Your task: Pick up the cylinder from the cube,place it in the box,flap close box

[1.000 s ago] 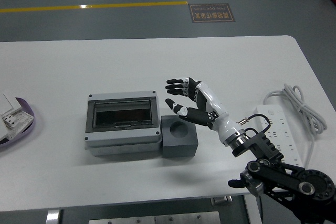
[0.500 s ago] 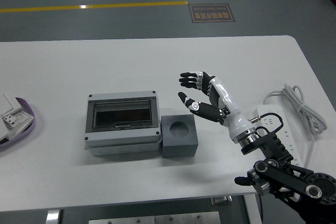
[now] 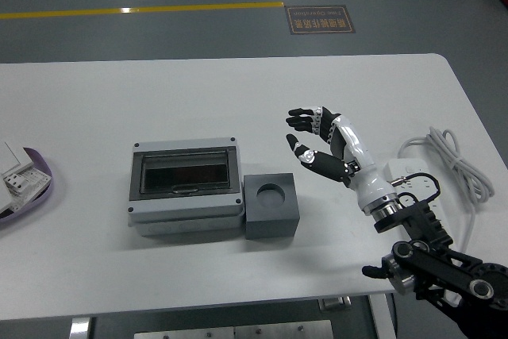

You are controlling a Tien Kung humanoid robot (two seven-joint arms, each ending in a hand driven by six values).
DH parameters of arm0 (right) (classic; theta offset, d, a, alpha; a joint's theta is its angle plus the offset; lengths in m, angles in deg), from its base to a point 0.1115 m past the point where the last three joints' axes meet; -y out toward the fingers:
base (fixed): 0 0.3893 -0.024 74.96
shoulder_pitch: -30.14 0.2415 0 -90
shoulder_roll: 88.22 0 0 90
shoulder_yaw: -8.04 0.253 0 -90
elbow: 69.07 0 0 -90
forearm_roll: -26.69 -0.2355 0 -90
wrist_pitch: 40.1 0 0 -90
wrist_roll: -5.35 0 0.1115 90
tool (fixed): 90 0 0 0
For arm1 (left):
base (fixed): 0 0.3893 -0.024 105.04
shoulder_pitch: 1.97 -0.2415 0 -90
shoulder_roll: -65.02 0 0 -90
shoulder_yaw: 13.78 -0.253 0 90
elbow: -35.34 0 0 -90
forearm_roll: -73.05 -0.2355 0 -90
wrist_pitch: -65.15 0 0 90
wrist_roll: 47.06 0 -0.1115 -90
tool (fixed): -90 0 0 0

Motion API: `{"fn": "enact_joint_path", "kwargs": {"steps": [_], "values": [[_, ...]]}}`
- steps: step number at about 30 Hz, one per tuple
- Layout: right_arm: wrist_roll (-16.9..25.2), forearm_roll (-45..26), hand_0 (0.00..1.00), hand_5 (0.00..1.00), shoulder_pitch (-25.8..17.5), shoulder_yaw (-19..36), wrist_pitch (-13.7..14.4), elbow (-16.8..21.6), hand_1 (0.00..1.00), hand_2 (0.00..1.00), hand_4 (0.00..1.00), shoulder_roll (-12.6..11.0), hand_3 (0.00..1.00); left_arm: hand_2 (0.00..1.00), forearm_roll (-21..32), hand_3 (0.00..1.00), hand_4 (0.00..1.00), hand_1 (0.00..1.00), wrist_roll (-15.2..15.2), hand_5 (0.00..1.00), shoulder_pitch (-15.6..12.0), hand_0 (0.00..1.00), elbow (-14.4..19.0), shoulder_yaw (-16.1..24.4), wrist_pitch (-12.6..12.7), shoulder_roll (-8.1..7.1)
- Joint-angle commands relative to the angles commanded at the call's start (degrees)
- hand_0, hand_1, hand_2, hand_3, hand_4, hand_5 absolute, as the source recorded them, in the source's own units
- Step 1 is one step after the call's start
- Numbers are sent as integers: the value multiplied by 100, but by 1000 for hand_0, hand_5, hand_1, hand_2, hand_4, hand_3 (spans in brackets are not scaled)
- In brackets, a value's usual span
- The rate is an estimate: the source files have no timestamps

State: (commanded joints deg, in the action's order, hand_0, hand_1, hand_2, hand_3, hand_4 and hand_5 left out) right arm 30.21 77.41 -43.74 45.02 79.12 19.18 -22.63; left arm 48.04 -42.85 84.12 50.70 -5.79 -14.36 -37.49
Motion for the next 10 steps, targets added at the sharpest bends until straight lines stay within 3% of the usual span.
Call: {"fn": "enact_joint_path", "kwargs": {"steps": [10], "values": [[8, -2, 693, 2, -99, 269, -19, -3, 648, 539, 648, -43, 530, 560, 86, 597, 723, 558, -21, 159, 2, 510, -13, -33, 16, 30]]}}
